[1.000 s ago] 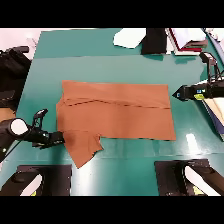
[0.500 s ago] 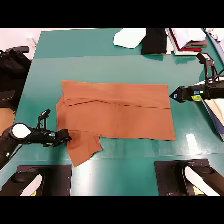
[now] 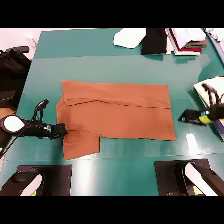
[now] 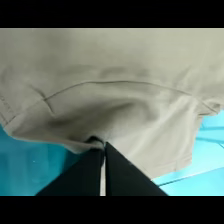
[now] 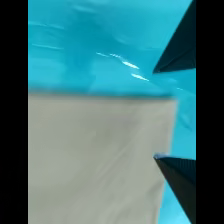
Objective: Fold the shirts.
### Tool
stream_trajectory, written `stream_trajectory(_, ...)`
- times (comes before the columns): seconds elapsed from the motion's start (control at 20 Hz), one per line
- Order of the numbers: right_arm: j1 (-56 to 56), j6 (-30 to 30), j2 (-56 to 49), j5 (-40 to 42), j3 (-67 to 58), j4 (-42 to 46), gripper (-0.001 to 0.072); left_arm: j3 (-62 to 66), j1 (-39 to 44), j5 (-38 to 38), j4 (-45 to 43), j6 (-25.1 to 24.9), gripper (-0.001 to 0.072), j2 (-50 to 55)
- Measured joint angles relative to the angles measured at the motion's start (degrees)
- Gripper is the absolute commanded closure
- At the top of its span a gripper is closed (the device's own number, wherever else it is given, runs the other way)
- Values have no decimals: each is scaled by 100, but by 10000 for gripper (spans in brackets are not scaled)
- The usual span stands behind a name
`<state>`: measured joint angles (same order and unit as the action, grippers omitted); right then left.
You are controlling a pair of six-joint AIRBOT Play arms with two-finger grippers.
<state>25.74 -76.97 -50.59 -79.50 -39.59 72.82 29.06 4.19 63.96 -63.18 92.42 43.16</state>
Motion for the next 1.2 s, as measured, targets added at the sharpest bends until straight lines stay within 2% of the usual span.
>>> stream_trajectory(0.1,448,9,9,-15,531,-118,156,52,0,39,-50,-42,682,0)
stream_trajectory(0.2,658,63,15,44,979,-319,159,83,0,72,-79,-66,682,0)
stream_trajectory(0.4,400,101,-129,256,1292,-601,166,105,0,81,-92,-87,682,-2)
stream_trajectory(0.5,92,52,-380,313,1259,-678,435,111,0,81,-103,-98,682,-2)
stream_trajectory(0.55,-68,9,-516,361,1215,-678,488,111,0,90,-107,-109,682,0)
stream_trajectory(0.65,-415,-2,-756,459,1062,-684,658,116,0,131,-127,-179,684,-2)
stream_trajectory(0.7,-562,-11,-826,466,962,-678,695,129,0,186,-166,-203,684,-4)
stream_trajectory(0.9,-1029,13,-647,188,514,-551,695,179,0,586,-494,-170,684,-404)
stream_trajectory(1.2,-1128,35,463,-719,46,254,696,339,2,1996,-695,-13,684,-1325)
